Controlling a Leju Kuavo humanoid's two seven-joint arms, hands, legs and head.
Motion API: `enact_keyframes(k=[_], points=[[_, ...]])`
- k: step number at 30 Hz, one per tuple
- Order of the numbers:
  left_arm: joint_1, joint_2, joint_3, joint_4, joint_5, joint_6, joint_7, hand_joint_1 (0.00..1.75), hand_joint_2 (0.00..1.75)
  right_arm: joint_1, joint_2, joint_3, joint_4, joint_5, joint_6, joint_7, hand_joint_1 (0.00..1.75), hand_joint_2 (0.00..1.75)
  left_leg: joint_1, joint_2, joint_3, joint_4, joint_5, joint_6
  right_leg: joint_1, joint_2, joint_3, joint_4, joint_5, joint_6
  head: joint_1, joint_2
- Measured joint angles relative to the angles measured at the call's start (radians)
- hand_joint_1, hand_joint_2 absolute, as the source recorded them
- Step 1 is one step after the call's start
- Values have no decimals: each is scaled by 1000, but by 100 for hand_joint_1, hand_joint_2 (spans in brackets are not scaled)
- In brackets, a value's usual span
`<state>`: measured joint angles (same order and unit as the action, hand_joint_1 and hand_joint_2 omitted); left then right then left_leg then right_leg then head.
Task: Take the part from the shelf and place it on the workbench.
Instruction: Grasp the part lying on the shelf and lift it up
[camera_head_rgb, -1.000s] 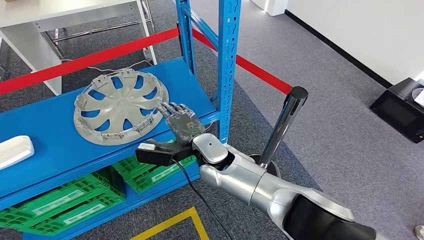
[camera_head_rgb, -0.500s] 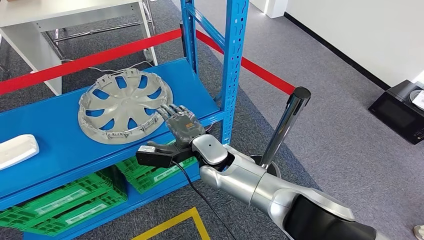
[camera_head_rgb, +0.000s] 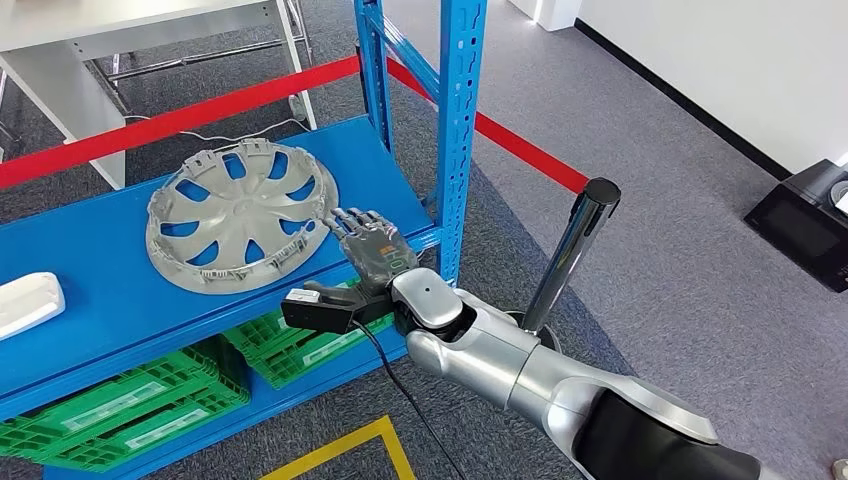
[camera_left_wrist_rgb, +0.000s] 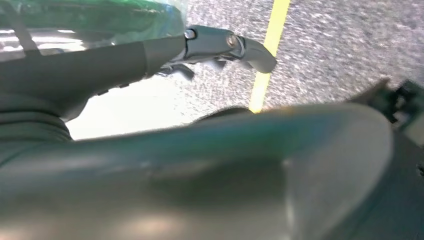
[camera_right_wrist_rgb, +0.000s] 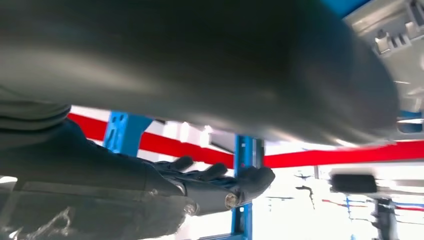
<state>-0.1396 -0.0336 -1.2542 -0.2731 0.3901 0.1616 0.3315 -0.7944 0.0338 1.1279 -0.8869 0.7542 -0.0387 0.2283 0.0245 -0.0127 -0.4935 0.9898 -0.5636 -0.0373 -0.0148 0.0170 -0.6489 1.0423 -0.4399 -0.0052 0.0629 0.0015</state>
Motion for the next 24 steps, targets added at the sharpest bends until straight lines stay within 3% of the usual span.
enact_keyframes(k=[2,3,5,6,7,8,10,12,15,17,18,21,22,23,24], points=[[-1,0,0,0,0,-1,0,0,0,-2,0,-1,-2,0,0,0,0,0,1,2,-12,34,-24,-8,-2,-4,7,-2,-5,-14,-3,0],[-2,0,0,0,0,-1,0,0,0,-4,0,-1,-3,0,0,1,0,0,1,4,-35,81,-48,-10,-2,-7,11,-4,-8,-20,-6,0],[-2,0,0,0,0,-1,0,0,0,-3,0,0,-3,0,-1,1,0,0,0,4,-112,220,-97,-11,1,-13,16,-4,-13,-27,-10,0],[-1,0,0,0,0,-1,0,0,0,-2,0,1,-3,0,-1,1,0,0,0,4,-148,274,-106,-10,3,-14,18,-4,-15,-30,-11,0],[0,0,0,0,0,-1,0,0,0,0,0,2,-3,0,-1,0,0,0,0,4,-169,296,-95,-9,5,-14,21,-4,-17,-30,-11,0],[1,0,0,0,0,-1,0,0,0,1,0,2,-3,0,-1,0,0,0,0,4,-171,277,-64,-5,7,-15,24,-4,-19,-30,-11,0],[1,0,0,0,0,-1,0,0,0,1,0,2,-3,0,-1,0,0,0,-3,7,-133,159,22,5,8,-15,34,-4,-25,-27,-11,0],[-1,0,0,0,0,-1,0,0,0,-1,0,2,-3,0,-1,1,0,0,-10,12,-94,60,63,15,11,-15,39,-3,-29,-18,-11,0],[-1,0,0,0,0,-1,0,0,0,-1,-1,2,-3,0,0,1,0,0,-14,10,-85,31,61,30,12,-20,39,-7,-28,1,-11,0],[-1,0,0,0,0,-1,0,0,0,-3,-1,1,-3,0,-1,1,0,0,-10,9,-82,22,68,42,12,-22,31,11,-45,12,-9,0],[-1,0,0,0,0,-1,0,0,0,-4,-1,1,-3,0,-1,1,0,0,-8,9,-81,19,71,46,11,-21,15,47,-68,17,-6,0],[-1,-1,0,0,0,-1,0,0,0,1,-4,2,-3,0,0,1,0,0,-9,7,-81,18,70,51,10,-21,-74,230,-147,24,0,0],[-1,0,0,0,0,-1,0,0,0,4,-5,3,-3,0,0,1,0,0,-10,6,-80,19,69,51,10,-21,-90,260,-147,25,0,0],[0,0,0,0,0,-1,0,0,0,5,-7,3,-3,0,0,1,0,0,-10,3,-79,19,68,51,10,-20,-88,249,-127,24,1,0],[-1,0,0,0,0,-1,0,0,0,5,-8,3,-3,0,0,1,0,0,-10,0,-78,20,66,50,10,-19,-68,200,-92,22,2,0]])
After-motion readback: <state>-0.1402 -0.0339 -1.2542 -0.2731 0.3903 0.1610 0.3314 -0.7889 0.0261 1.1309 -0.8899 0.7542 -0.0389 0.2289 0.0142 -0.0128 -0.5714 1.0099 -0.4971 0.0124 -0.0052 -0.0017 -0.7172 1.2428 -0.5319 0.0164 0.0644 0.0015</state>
